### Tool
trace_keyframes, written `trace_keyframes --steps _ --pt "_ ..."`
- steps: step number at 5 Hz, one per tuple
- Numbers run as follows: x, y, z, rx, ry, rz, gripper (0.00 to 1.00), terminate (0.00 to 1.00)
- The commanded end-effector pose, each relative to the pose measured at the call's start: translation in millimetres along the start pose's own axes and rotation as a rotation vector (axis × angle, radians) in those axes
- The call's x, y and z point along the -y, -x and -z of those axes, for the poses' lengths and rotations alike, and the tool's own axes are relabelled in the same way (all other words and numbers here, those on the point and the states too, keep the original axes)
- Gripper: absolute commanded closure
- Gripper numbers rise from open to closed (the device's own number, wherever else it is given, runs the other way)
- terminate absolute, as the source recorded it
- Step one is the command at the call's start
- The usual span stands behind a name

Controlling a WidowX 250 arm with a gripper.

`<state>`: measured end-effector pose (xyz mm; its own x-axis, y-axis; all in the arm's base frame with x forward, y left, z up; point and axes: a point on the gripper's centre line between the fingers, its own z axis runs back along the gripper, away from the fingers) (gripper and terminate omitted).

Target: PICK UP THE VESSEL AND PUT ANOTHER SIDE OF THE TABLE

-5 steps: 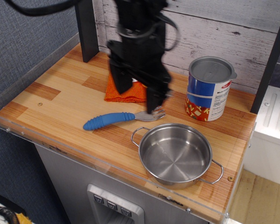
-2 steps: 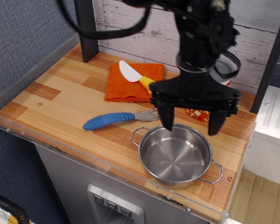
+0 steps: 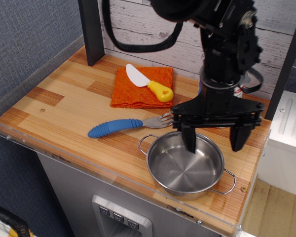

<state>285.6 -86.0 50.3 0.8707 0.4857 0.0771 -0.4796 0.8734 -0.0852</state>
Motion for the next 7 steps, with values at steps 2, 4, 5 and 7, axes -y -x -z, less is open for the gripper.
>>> trace_keyframes --steps 2,4,5,7 --pt "-1.4 -17.3 21.8 -0.006 0.007 -0.076 0.0 0.0" --pt "-6.9 -17.6 34.4 -0.029 -0.034 -0.122 0.0 0.0" --pt "-8.3 -19.3 36.7 -0.029 -0.036 -0.121 1.0 0.0" --pt "-10.6 -17.8 19.4 -0.031 -0.053 -0.065 1.0 0.0"
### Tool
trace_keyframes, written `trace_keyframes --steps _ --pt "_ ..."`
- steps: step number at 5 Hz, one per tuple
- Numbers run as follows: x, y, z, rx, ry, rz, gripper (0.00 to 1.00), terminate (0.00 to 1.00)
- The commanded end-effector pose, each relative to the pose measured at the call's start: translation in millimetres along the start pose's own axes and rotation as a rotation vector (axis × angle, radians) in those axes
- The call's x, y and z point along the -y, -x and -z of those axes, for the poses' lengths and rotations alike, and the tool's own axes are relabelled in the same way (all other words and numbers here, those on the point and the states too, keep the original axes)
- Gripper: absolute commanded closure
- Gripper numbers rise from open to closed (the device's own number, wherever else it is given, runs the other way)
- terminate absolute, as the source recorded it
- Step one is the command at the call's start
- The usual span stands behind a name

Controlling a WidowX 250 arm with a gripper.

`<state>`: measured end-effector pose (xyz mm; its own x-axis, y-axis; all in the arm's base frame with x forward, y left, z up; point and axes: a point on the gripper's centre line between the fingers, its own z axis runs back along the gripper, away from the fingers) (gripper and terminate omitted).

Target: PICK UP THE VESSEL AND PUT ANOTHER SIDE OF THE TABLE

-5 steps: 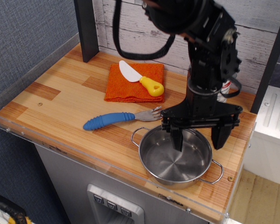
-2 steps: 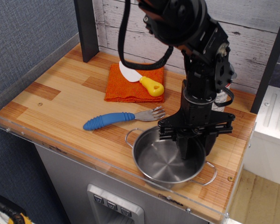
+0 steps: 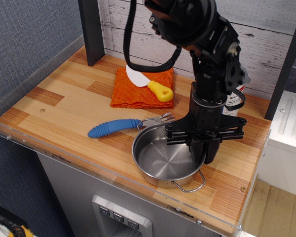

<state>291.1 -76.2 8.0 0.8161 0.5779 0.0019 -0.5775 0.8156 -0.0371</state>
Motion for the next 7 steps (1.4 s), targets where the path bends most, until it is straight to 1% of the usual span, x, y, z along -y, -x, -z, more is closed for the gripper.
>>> trace_keyframes --steps 1,2,3,4,5,6,7 --pt "-12.6 -8.7 -46.6 0.04 -0.006 0.048 1.0 0.0" --pt "-36.6 -21.3 -67.7 -0.014 -0.004 0.058 1.0 0.0" --pt "-65.9 -37.8 -79.7 -0.042 -0.03 0.074 1.0 0.0" --pt "-102.6 -57.2 -87.5 -0.012 -0.005 0.081 1.0 0.0" --pt "-125.1 -73.9 -91.7 0.037 -0.068 0.111 1.0 0.0" --pt "-142.3 -98.1 -88.3 0.074 -0.171 0.193 1.0 0.0" --pt "-159.4 -119.1 -83.2 0.107 -0.239 0.216 1.0 0.0"
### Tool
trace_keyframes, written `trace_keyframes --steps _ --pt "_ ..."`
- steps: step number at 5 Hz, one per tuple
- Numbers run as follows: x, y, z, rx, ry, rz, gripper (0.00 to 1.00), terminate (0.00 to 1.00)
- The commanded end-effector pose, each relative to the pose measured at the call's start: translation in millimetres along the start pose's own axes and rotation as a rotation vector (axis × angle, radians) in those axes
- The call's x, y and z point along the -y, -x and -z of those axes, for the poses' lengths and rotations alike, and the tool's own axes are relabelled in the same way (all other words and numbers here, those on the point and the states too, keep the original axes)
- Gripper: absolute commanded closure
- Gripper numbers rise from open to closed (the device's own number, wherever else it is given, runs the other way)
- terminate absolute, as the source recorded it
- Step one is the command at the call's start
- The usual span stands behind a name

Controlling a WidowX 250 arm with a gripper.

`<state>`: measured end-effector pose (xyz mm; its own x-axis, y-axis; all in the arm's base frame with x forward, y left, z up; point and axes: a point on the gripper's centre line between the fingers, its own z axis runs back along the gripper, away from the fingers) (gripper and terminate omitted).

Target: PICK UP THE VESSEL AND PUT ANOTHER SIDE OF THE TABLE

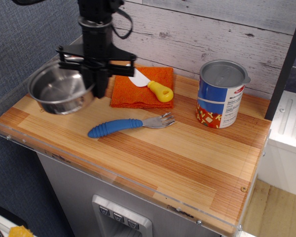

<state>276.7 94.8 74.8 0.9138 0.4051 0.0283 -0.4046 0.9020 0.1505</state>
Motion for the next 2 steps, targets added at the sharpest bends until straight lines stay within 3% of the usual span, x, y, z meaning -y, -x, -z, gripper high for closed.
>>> trace_keyframes --steps 1,2 --pt "-35.3 -40.6 0.6 0.085 -0.048 0.025 1.0 0.0" --pt "-37.2 -54.3 9.6 0.122 -0.057 0.059 1.0 0.0"
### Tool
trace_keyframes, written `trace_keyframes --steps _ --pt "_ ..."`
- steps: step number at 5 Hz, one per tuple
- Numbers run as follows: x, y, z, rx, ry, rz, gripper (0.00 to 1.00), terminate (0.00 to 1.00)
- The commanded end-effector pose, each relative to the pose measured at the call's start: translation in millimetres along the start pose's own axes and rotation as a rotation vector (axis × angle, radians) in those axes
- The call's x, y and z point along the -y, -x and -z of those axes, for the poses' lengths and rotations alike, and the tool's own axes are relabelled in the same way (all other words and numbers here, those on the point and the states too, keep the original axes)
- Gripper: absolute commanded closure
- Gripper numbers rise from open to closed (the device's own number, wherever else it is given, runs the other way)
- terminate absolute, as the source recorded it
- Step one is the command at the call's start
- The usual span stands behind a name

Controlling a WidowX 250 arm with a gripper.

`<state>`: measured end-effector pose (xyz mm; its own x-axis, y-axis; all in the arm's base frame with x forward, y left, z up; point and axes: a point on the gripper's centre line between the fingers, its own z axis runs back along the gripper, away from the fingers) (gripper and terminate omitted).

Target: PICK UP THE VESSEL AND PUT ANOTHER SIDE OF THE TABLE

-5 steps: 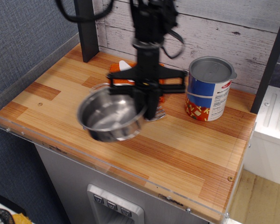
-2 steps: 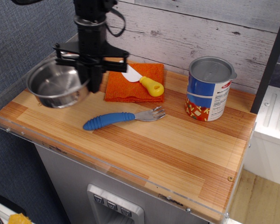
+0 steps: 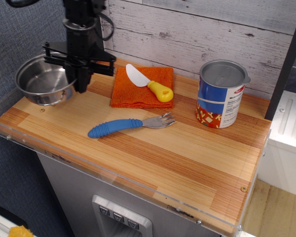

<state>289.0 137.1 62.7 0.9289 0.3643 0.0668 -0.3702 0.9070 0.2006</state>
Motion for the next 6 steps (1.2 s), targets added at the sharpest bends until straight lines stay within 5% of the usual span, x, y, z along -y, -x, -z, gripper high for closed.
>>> trace_keyframes --steps 1,4,5,6 --pt "-5.3 -36.0 3.4 0.079 -0.012 0.035 1.0 0.0" --pt "9.3 -47.1 31.2 0.059 0.006 0.034 1.0 0.0" --pt "7.5 -46.8 26.2 0.075 0.021 0.038 0.0 0.0" --pt "5.6 -46.8 21.9 0.071 0.024 0.042 0.0 0.0"
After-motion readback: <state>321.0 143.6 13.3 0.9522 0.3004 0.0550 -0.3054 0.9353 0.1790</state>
